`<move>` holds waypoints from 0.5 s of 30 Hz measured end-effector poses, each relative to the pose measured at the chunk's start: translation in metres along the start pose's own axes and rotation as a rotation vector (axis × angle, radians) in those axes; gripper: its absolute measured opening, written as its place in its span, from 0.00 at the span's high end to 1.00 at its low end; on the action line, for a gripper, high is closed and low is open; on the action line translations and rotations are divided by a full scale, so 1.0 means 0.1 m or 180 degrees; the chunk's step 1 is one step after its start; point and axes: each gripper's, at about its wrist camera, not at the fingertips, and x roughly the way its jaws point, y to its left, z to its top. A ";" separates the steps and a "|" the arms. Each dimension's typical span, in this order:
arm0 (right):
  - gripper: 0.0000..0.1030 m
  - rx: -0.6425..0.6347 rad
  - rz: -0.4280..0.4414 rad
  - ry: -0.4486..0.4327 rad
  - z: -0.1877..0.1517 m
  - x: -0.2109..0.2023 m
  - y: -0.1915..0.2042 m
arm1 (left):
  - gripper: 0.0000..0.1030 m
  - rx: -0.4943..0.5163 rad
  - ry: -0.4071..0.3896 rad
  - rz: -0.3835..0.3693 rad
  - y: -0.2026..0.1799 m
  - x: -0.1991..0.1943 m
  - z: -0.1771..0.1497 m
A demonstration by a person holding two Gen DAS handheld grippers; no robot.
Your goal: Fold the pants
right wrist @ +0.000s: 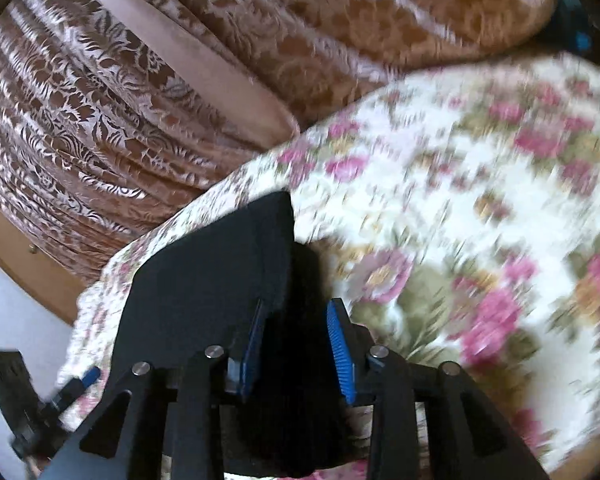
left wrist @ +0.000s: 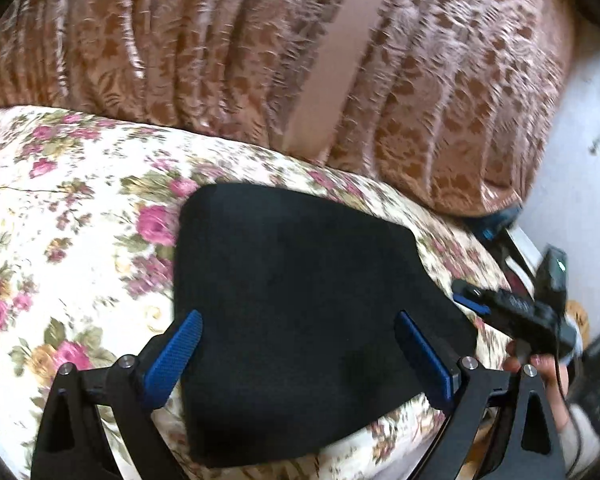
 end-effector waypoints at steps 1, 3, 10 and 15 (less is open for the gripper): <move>0.68 -0.0087 -0.0071 -0.0023 0.04 -0.04 0.05 | 0.06 -0.0032 0.0015 0.0011 0.01 0.01 0.07; 0.68 -0.0266 -0.0181 0.0014 0.12 -0.06 0.18 | 0.06 -0.0009 0.0055 0.0045 -0.01 0.05 0.19; 0.69 -0.1074 -0.0339 0.0119 0.31 0.13 0.89 | 0.09 0.0479 0.0247 0.0430 -0.35 0.46 0.52; 0.70 -0.1344 -0.0420 0.0331 0.38 0.51 1.12 | 0.17 0.0475 0.0593 0.0639 -0.35 0.92 0.66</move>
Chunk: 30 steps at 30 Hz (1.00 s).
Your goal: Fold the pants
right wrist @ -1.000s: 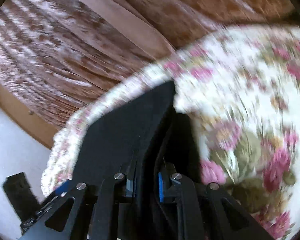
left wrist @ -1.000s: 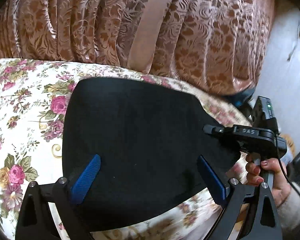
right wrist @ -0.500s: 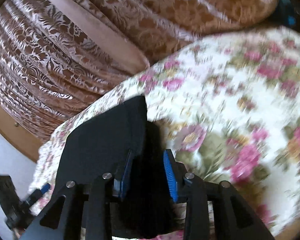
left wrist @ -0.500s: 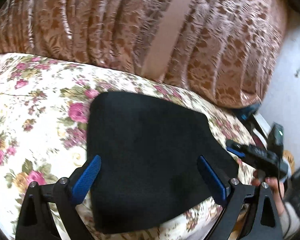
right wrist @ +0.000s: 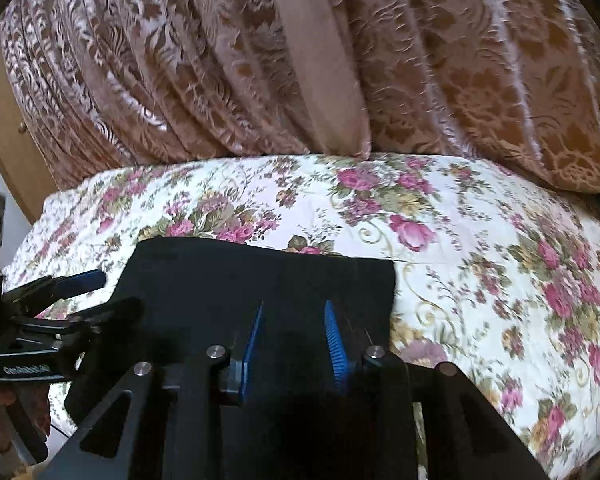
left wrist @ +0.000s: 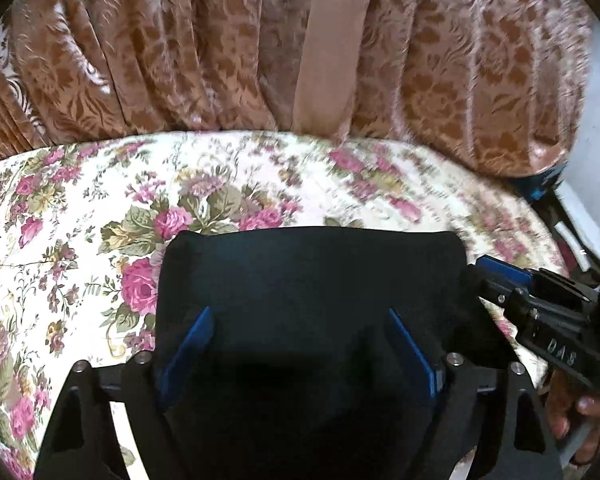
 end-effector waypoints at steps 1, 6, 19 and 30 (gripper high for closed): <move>0.70 -0.0032 -0.0061 0.0078 0.02 0.10 0.01 | 0.17 0.0026 0.0041 0.0053 0.00 0.07 0.02; 0.73 -0.0027 -0.0240 0.0345 -0.01 0.52 -0.12 | 0.16 0.0055 0.0229 0.0353 0.09 0.45 0.04; 0.69 0.0367 -0.0116 0.0179 -0.11 0.94 -0.44 | 0.00 -0.0025 0.0189 0.0436 0.17 0.76 -0.01; 0.65 0.0387 -0.0198 0.0014 -0.21 0.77 -0.42 | 0.00 -0.0016 0.0089 0.0409 0.18 0.69 -0.08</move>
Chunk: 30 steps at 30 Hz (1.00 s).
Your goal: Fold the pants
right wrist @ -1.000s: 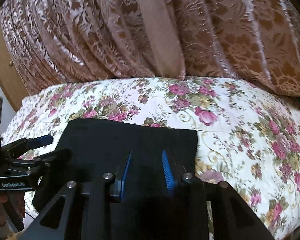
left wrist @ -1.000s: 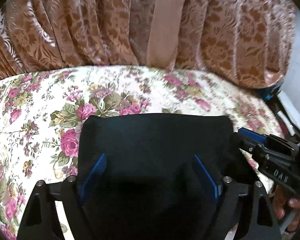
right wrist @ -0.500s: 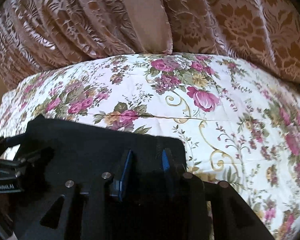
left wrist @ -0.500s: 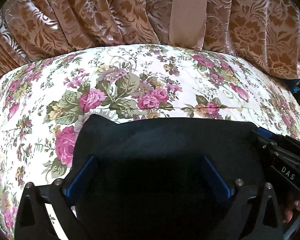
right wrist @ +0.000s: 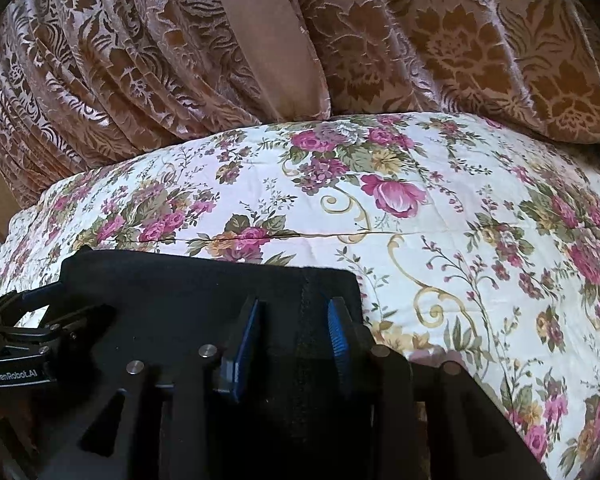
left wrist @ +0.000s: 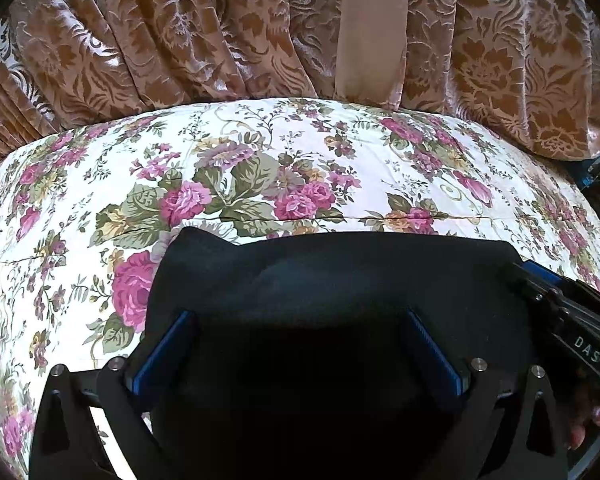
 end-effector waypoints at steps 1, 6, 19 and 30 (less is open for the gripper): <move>0.64 0.0007 -0.0002 -0.0004 -0.01 -0.02 0.00 | 0.00 -0.0002 -0.0013 0.0001 0.00 -0.02 -0.01; 0.64 0.0018 -0.0058 -0.0035 -0.11 -0.19 0.03 | 0.00 -0.0068 -0.0062 0.0002 0.03 -0.10 -0.08; 0.63 0.0119 -0.0038 -0.0068 -0.48 -0.57 0.00 | 0.00 -0.0126 -0.0063 0.0007 0.06 -0.31 -0.32; 0.53 0.0304 0.0069 -0.0036 -0.71 -0.72 -0.09 | 0.00 -0.0219 -0.0054 -0.0046 0.11 -0.47 -0.57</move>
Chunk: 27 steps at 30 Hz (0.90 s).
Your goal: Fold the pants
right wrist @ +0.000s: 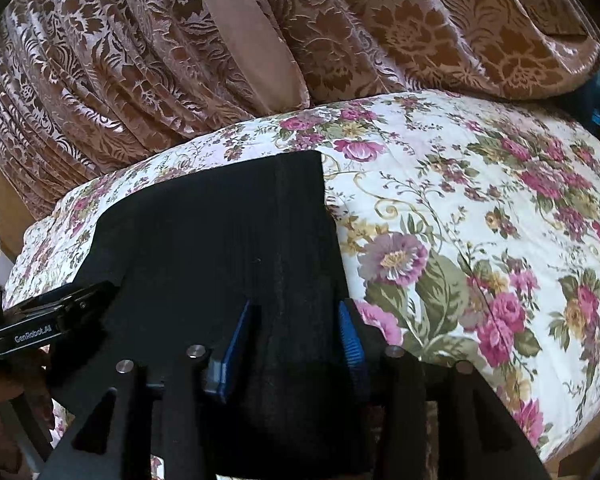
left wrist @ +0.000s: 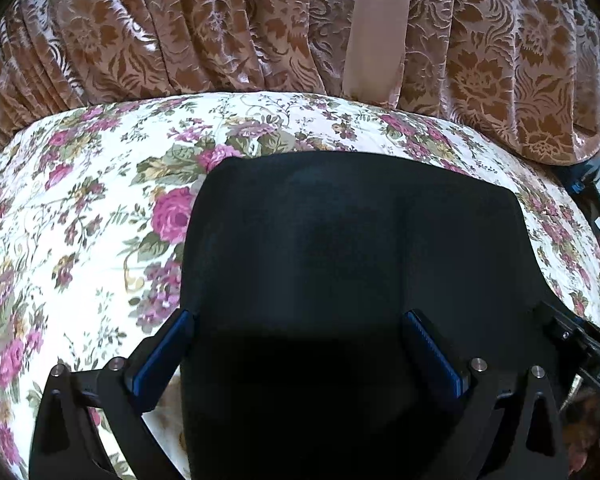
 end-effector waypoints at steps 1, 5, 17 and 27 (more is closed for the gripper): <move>0.52 0.0030 0.0011 0.0006 -0.01 -0.01 -0.02 | 0.00 -0.0025 0.0010 -0.0017 0.02 -0.01 -0.02; 0.51 0.0164 0.0109 0.0032 -0.03 -0.02 -0.07 | 0.00 -0.0121 0.0043 -0.0090 0.07 -0.06 -0.08; 0.31 0.0556 0.0501 0.0251 -0.09 0.05 -0.28 | 0.00 -0.0735 0.0424 -0.0969 0.45 -0.08 -0.39; 0.26 0.0983 0.1152 0.0575 -0.12 0.34 -0.51 | 0.01 -0.0517 0.0451 -0.1612 0.46 -0.15 -0.53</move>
